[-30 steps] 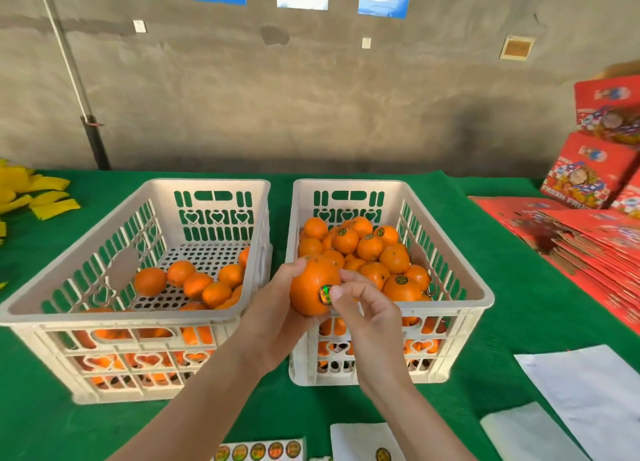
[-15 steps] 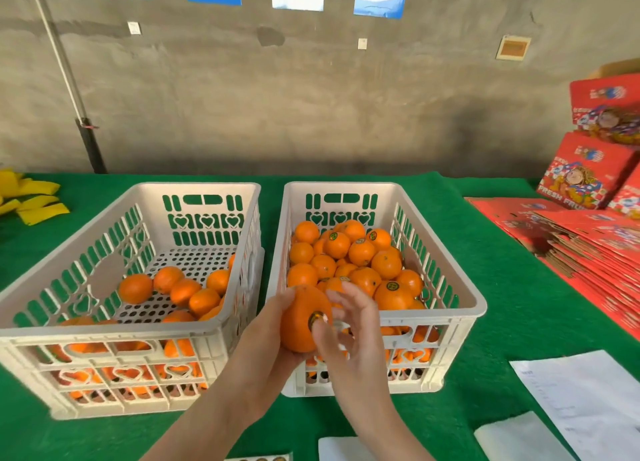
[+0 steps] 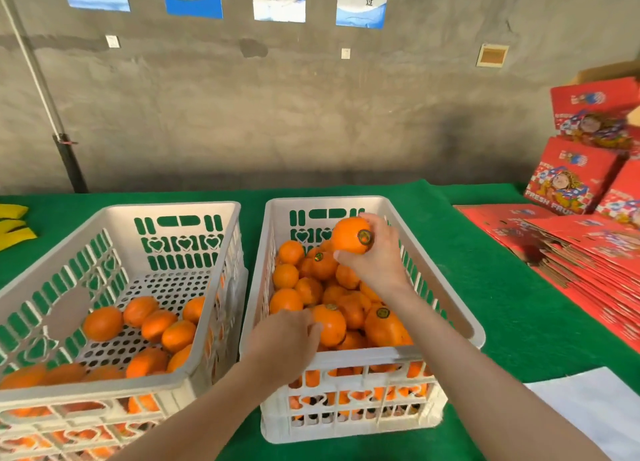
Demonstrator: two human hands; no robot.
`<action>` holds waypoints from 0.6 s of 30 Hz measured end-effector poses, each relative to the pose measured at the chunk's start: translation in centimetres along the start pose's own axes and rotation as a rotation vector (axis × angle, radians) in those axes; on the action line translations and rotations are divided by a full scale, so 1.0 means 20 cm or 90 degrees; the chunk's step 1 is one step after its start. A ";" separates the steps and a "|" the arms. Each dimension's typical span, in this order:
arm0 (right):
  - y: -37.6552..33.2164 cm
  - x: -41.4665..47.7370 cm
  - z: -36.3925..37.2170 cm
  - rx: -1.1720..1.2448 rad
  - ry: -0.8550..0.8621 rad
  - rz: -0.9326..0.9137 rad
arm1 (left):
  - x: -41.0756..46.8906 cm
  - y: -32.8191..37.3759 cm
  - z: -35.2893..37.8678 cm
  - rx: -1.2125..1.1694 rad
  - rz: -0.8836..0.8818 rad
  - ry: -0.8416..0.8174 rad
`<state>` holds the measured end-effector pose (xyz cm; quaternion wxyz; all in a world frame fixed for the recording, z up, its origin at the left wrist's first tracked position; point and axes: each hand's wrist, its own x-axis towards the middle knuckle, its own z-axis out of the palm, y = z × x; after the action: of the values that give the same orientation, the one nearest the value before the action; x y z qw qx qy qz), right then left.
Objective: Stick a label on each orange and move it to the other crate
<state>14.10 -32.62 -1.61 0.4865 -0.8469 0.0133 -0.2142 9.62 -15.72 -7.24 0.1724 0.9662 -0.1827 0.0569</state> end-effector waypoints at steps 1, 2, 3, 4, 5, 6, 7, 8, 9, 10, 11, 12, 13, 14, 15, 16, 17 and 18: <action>0.04 0.14 0.01 -0.003 0.018 0.051 | 0.00 -0.01 0.00 -0.002 -0.008 0.000; 0.09 0.27 0.03 0.000 0.034 0.108 | 0.00 -0.01 0.00 -0.013 -0.023 -0.009; 0.15 0.38 0.06 0.002 0.046 0.156 | 0.00 -0.01 -0.01 -0.012 -0.030 -0.015; 0.21 0.46 0.09 -0.007 0.056 0.188 | 0.01 -0.01 -0.01 0.000 -0.033 -0.030; 0.28 0.52 0.12 -0.025 0.064 0.206 | 0.03 -0.02 0.00 -0.001 -0.046 -0.045; 0.34 0.57 0.16 -0.044 0.070 0.218 | 0.04 -0.02 0.01 -0.005 -0.055 -0.046; 0.40 0.60 0.19 -0.060 0.071 0.227 | 0.04 -0.02 0.01 -0.013 -0.063 -0.045; 0.45 0.63 0.23 -0.075 0.066 0.232 | 0.04 -0.03 0.02 -0.018 -0.071 -0.044; 0.49 0.65 0.26 -0.093 0.055 0.232 | 0.04 -0.02 0.01 -0.026 -0.083 -0.052; 0.51 0.66 0.28 -0.114 0.041 0.230 | 0.04 -0.02 0.01 -0.033 -0.090 -0.056; 0.53 0.67 0.29 -0.138 0.027 0.226 | 0.04 -0.02 0.01 -0.036 -0.094 -0.056; 0.54 0.68 0.30 -0.159 0.016 0.224 | 0.04 -0.02 0.01 -0.043 -0.093 -0.053; 0.54 0.69 0.30 -0.176 0.009 0.227 | 0.04 -0.02 0.01 -0.045 -0.099 -0.053; 0.54 0.69 0.30 -0.186 0.007 0.235 | 0.04 -0.01 0.00 -0.051 -0.104 -0.050; 0.53 0.69 0.30 -0.190 0.008 0.244 | 0.04 -0.01 -0.01 -0.056 -0.108 -0.046; 0.52 0.68 0.29 -0.187 0.011 0.249 | 0.03 0.00 -0.02 -0.063 -0.114 -0.045; 0.49 0.66 0.27 -0.180 0.012 0.242 | 0.03 0.00 -0.02 -0.059 -0.115 -0.044; 0.45 0.63 0.25 -0.169 0.009 0.222 | 0.03 0.01 -0.03 -0.056 -0.115 -0.042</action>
<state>29.08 -36.16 -6.76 0.4000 -0.8871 0.1912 -0.1287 10.15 -15.79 -6.48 0.2130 0.9716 -0.1031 0.0013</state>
